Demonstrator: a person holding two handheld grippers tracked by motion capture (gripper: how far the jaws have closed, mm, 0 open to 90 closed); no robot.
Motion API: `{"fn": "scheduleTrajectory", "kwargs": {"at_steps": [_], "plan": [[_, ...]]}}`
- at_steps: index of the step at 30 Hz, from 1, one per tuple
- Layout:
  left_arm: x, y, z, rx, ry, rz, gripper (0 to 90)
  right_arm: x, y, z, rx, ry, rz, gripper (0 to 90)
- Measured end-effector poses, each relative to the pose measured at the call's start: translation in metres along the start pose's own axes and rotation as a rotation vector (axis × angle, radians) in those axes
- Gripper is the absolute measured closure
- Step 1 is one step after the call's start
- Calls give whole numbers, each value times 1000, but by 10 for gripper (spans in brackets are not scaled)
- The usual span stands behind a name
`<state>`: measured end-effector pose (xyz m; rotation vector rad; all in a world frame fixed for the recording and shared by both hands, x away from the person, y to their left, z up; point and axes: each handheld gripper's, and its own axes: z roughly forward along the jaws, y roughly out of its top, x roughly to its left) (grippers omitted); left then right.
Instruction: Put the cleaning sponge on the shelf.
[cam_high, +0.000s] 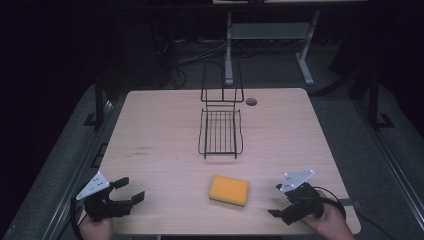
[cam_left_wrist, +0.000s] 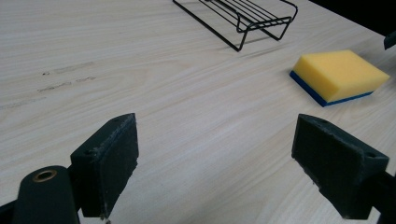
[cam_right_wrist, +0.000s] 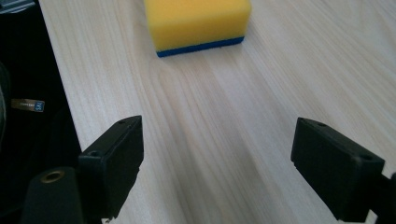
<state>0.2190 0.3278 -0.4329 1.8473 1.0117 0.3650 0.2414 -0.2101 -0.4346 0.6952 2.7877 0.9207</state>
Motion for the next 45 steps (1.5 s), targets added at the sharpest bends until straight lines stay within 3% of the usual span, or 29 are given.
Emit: {"fn": "scheduleTrajectory", "kwargs": {"at_steps": [24, 45], "plan": [[0, 0, 0, -1, -5, -1, 141, 5, 36, 7, 13, 54, -48, 156], [-1, 0, 1, 0, -13, 2, 140, 13, 83, 26, 63, 101, -152, 156]]}}
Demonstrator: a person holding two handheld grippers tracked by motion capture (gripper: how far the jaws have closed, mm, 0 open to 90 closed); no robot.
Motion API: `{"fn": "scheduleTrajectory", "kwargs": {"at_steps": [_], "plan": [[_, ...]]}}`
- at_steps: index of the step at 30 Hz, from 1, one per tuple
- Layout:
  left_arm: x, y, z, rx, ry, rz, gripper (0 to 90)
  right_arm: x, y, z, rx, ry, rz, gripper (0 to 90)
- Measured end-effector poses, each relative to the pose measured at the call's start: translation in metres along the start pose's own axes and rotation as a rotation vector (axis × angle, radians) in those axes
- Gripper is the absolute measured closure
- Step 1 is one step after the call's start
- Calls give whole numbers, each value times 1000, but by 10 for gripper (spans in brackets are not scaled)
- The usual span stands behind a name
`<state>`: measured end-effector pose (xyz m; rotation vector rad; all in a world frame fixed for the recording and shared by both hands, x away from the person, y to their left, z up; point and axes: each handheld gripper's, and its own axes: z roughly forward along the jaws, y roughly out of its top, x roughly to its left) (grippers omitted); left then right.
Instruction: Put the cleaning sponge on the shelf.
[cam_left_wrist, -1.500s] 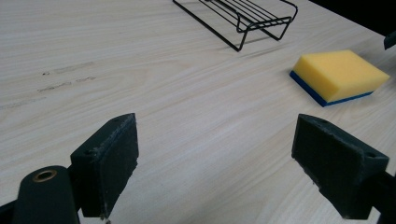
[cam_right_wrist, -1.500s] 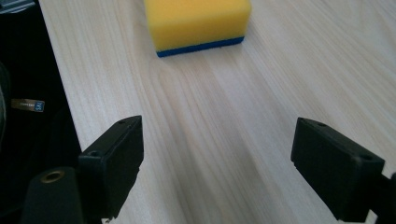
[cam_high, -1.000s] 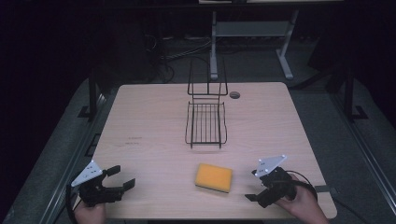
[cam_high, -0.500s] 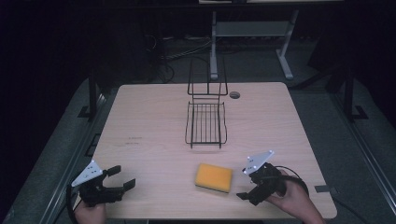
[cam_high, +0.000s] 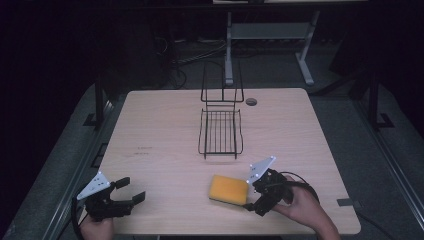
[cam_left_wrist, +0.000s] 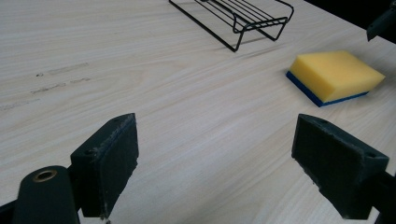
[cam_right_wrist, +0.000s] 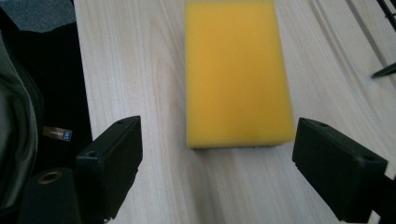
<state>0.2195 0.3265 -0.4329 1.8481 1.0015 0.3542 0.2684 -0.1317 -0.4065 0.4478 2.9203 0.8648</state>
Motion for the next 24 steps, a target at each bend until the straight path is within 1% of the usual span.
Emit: {"fn": "scheduleTrajectory", "kwargs": {"at_steps": [3, 6, 10, 12, 18, 19, 24], "plan": [[0, 0, 0, 0, 0, -1, 140, -2, 7, 4, 10, 6, -15, 156], [1, 0, 0, 0, 0, -3, 140, -3, 10, 6, 11, 4, -17, 156], [1, -1, -1, -4, 1, -8, 140, -3, 16, 10, 10, 13, -23, 156], [1, 0, -1, -3, -1, -4, 140, -3, 21, 15, 25, 10, -38, 156], [2, -1, -1, -6, 0, -9, 140, -4, 28, 17, 27, 10, -47, 156], [2, 0, -1, -4, -1, -7, 140, -5, 31, 19, 44, 0, -45, 156], [1, 0, 0, 0, -2, -2, 141, -8, 34, 24, 61, 6, -48, 156]]}}
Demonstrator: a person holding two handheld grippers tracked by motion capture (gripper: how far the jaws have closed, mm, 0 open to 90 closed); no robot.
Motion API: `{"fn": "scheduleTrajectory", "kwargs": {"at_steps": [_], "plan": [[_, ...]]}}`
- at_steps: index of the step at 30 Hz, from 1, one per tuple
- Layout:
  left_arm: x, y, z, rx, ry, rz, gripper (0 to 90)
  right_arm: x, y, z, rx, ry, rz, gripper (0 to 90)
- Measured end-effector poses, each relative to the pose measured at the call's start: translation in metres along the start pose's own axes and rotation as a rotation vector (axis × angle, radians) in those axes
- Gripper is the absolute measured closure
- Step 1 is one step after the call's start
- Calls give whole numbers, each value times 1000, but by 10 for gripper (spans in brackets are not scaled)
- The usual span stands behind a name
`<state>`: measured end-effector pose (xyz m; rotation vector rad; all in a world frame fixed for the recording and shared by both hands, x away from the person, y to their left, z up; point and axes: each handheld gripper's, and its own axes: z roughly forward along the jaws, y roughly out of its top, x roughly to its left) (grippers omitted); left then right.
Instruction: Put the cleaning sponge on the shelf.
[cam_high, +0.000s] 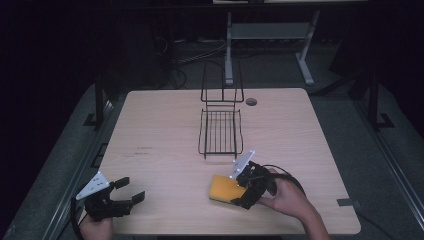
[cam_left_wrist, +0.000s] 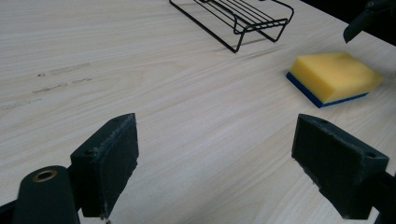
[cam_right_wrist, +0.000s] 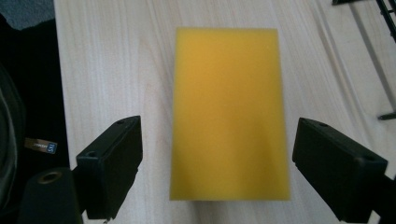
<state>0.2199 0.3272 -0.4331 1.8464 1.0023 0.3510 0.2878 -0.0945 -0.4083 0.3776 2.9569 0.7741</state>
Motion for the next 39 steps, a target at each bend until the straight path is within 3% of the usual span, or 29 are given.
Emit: {"fn": "scheduleTrajectory", "kwargs": {"at_steps": [17, 39], "plan": [[-1, 0, 1, 3, -4, 3, 140, -4, 16, 14, 34, 14, -19, 156], [0, 0, 0, -5, -4, -4, 141, -9, 17, 31, 83, 10, -21, 156]]}}
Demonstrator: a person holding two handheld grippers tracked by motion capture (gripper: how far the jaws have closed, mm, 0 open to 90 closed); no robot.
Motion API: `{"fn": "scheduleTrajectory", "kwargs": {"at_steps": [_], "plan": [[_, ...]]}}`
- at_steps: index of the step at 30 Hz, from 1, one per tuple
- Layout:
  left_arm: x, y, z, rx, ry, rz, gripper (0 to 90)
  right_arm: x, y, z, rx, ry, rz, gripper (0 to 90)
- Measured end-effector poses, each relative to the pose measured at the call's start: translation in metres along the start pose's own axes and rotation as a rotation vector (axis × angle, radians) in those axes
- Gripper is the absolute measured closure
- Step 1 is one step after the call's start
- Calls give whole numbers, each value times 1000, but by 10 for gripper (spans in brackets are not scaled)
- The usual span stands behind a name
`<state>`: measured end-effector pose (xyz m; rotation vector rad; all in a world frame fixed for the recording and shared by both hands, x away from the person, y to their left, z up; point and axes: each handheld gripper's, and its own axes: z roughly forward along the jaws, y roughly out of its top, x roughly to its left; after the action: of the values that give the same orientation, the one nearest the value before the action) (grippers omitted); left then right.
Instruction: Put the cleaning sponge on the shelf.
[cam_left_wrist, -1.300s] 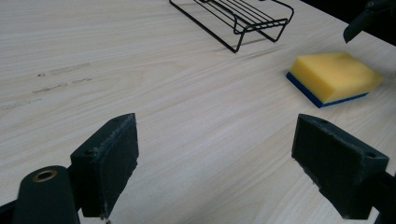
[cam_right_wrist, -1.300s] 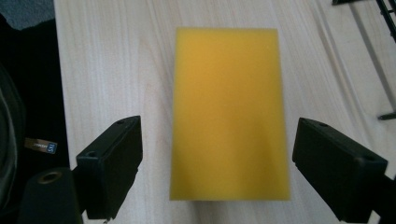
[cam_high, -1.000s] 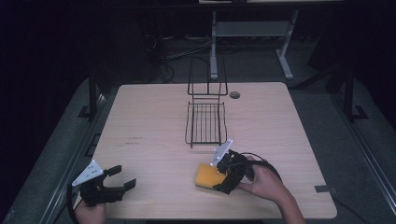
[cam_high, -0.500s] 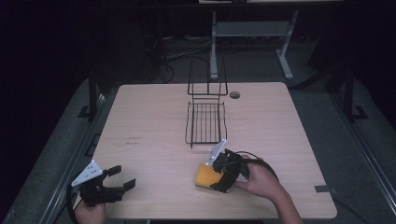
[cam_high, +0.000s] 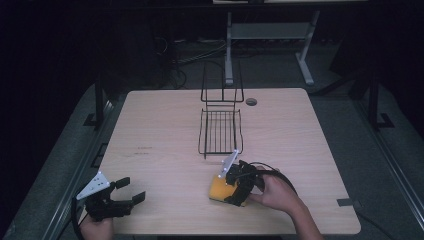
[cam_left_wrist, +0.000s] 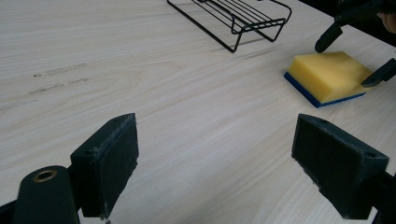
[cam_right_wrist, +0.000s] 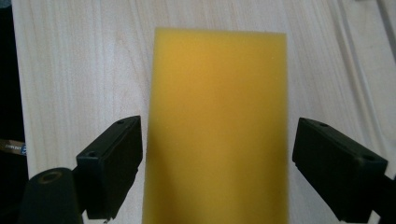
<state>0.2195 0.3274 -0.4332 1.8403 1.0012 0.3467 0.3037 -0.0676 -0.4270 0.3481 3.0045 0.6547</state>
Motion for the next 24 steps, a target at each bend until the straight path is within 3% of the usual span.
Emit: {"fn": "scheduleTrajectory", "kwargs": {"at_steps": [24], "plan": [[1, 0, -1, -9, -3, -6, 140, 0, -1, 17, 38, 10, -9, 159]]}}
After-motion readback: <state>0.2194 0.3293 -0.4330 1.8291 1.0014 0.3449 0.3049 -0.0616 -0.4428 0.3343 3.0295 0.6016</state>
